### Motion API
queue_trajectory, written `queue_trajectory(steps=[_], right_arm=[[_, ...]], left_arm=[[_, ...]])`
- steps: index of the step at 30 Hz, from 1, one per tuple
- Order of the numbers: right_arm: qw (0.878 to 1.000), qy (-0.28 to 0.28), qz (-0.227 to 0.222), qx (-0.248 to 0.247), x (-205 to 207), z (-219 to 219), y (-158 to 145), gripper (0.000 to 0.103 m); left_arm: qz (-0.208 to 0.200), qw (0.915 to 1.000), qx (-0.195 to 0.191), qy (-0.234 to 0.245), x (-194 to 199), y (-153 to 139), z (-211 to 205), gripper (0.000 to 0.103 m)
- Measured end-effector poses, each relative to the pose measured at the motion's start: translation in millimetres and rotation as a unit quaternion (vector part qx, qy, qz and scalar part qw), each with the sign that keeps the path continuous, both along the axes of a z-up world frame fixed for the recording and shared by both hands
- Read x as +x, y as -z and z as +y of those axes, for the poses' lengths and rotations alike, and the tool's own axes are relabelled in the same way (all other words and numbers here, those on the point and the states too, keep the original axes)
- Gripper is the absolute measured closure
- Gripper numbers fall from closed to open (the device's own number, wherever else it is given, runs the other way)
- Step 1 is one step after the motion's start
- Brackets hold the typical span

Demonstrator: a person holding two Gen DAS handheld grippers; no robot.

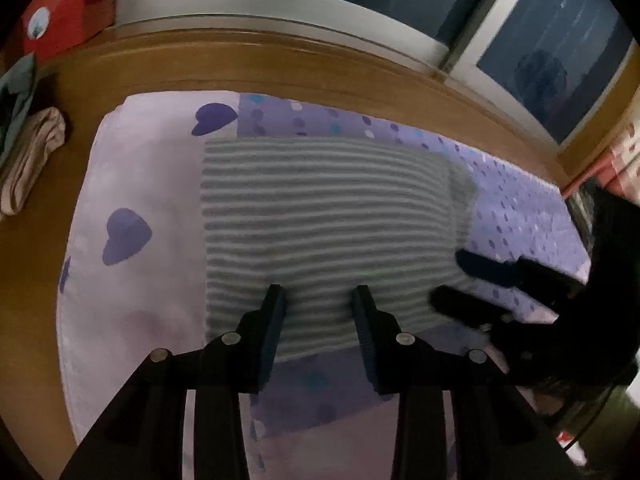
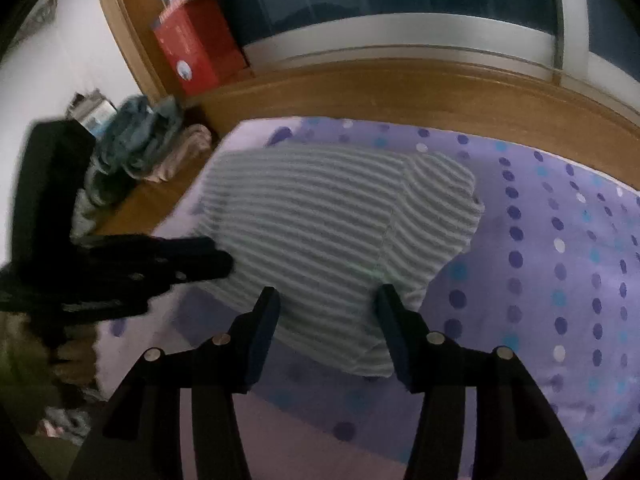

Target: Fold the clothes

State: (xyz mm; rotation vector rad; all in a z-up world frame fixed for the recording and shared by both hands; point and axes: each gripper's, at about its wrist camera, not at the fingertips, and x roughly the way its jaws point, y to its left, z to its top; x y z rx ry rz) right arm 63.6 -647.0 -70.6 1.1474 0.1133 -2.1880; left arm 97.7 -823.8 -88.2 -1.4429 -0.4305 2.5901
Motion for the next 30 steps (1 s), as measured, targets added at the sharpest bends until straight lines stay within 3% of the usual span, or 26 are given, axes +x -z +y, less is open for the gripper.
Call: queue_trajectory(steps=[6, 11, 15, 18, 30], right_arm=[[1.0, 0.014, -0.002, 0.018, 10.8, 4.7, -14.5, 0.051], [0.998, 0.031, -0.04, 0.039, 40.0, 14.7, -15.9, 0.049], [0.997, 0.025, -0.019, 0.065, 54.2, 14.6, -16.3, 0.033], [0.996, 0.032, 0.003, 0.082, 59.7, 12.6, -22.9, 0.026], [0.989, 0.094, -0.001, 0.116, 71.6, -0.3, -25.2, 0.026]], left_arm=[[-0.01, 0.9991, -0.029, -0.028, 12.0, -13.4, 9.7, 0.068], [-0.029, 0.9979, -0.022, -0.053, 39.8, -14.6, 22.3, 0.068], [-0.031, 0.997, -0.054, -0.045, 54.9, -13.5, 30.1, 0.068], [-0.03, 0.9964, -0.069, -0.039, 61.3, -16.4, 29.8, 0.068], [-0.048, 0.9963, -0.072, 0.004, 60.4, -14.5, 16.2, 0.068]])
